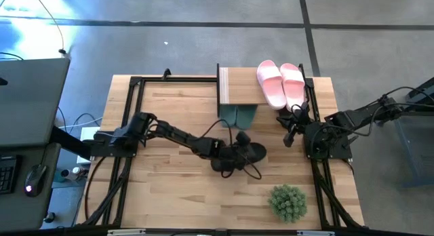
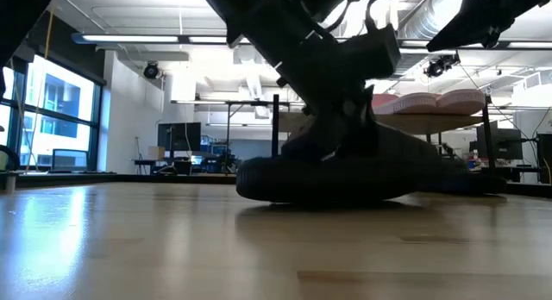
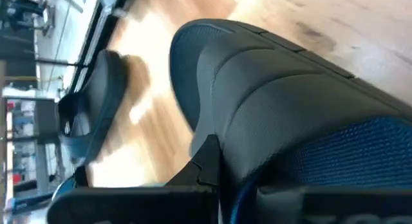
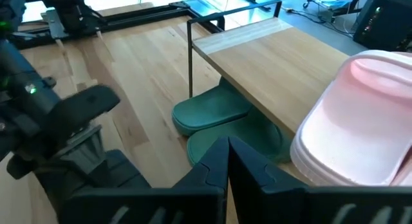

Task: Pick and place slides into the shelf
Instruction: Put the black slipper under the shelf

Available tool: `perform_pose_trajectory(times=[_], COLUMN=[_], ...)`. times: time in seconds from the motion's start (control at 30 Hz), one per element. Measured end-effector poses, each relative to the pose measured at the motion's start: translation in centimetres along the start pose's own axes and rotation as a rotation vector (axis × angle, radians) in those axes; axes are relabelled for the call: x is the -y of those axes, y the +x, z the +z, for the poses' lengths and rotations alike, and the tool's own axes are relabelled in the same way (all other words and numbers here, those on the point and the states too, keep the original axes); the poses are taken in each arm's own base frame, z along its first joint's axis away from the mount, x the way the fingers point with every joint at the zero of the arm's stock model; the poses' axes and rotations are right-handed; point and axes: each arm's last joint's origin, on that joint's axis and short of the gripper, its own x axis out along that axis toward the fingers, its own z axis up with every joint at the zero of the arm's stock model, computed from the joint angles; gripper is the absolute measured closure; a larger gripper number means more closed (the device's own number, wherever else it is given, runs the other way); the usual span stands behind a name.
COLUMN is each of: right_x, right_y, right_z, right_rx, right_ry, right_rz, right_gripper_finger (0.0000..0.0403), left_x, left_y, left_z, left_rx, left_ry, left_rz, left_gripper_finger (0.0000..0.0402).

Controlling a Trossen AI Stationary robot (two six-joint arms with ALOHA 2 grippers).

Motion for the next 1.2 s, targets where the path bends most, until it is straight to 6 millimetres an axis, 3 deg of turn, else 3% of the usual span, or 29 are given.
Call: perform_pose_trajectory(times=[0.37,0.9,1.2], right_x=[-0.1,-0.1,-0.1], right_y=[0.0,0.0,0.0], right_z=[0.0,-0.1,-0.1], right_rx=[-0.011,-0.014,-0.016], right_ry=[0.001,-0.024,-0.027], right_rz=[0.017,0.023,0.021], right_gripper_finger=[0.0402,0.0402,0.0402], left_x=[0.2,0.5,0.9], left_y=[0.2,0.4,-1.9], left_z=[-0.1,-0.1,1.2], left_rx=[0.024,0.071,-0.014], left_ry=[0.023,-0.018,-0.008], left_rz=[-0.025,-0.091,-0.014], left_gripper_finger=[0.0376,0.0195,0.0126])
